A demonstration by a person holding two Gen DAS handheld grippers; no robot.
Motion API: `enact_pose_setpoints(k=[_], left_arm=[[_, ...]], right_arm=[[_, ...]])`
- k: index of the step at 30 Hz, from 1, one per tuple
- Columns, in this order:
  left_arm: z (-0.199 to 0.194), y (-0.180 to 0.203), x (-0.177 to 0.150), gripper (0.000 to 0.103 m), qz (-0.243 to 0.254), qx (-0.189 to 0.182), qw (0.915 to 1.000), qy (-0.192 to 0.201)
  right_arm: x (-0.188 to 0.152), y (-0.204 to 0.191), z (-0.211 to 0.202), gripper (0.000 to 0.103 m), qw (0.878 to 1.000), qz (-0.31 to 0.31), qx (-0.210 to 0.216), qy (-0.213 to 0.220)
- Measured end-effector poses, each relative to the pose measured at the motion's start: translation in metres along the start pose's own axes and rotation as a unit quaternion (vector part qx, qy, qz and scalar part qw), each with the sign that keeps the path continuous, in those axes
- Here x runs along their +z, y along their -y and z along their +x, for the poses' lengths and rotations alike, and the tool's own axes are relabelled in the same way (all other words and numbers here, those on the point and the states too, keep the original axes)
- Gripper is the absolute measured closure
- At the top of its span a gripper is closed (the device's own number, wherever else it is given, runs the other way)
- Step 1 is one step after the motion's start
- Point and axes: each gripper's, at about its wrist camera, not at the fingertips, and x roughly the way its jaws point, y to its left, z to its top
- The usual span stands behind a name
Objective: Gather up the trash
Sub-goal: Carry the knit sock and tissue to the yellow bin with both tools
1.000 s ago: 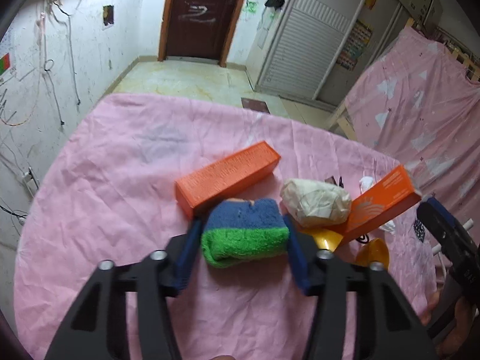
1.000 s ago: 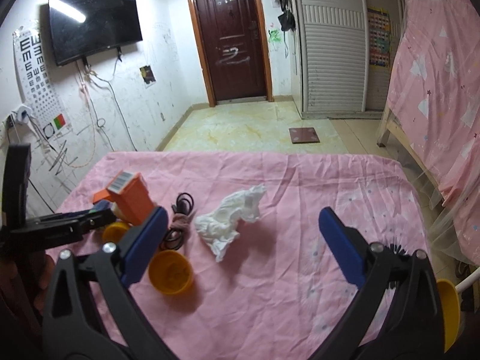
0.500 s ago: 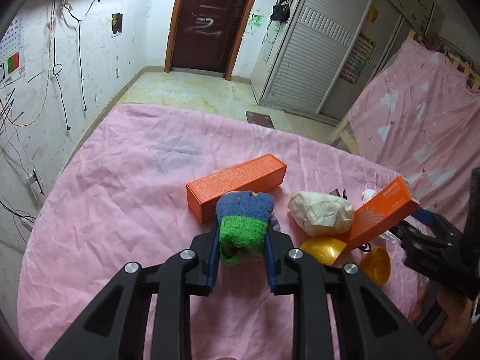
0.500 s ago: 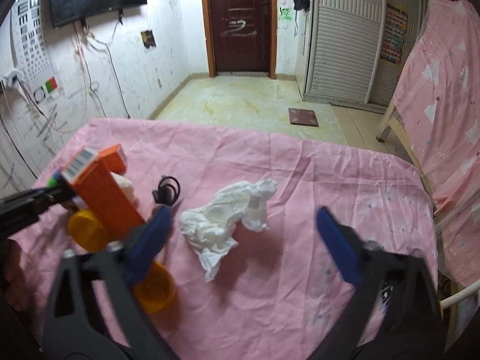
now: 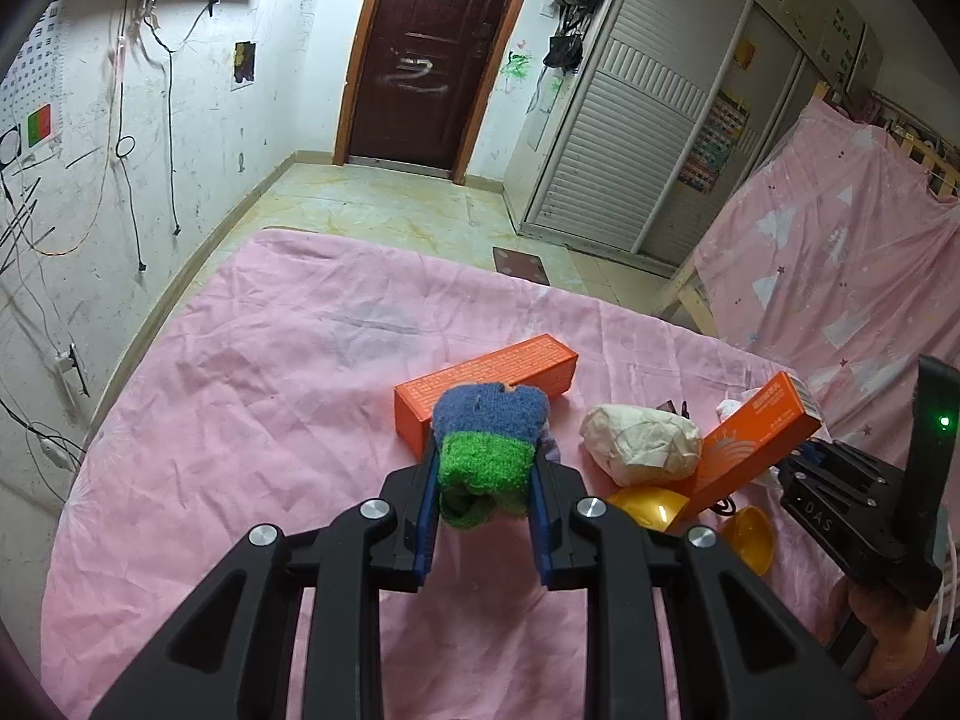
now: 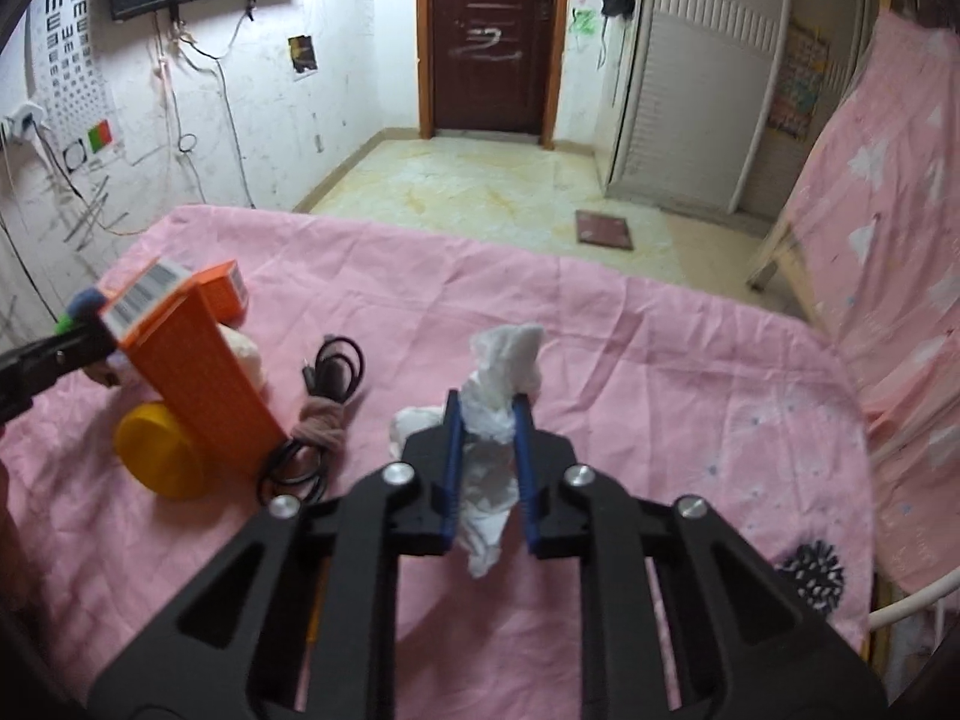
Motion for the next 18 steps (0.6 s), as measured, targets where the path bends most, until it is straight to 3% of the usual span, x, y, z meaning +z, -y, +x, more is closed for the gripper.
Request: enact_pose_setpoints(k=[11,18], left_arm=[[-0.032,0.000,-0.003,0.085,-0.002,0.021,0.9993,0.032],[-0.065,0.017,-0.003,0.085,0.010,0.013,0.9978,0.064]], right_arm=[[-0.008,0.009,-0.041,0.089,0.998,0.029,-0.012,0.063],[-0.017,0.016,-0.080,0.088,0.993,0.047,-0.010,0.103]])
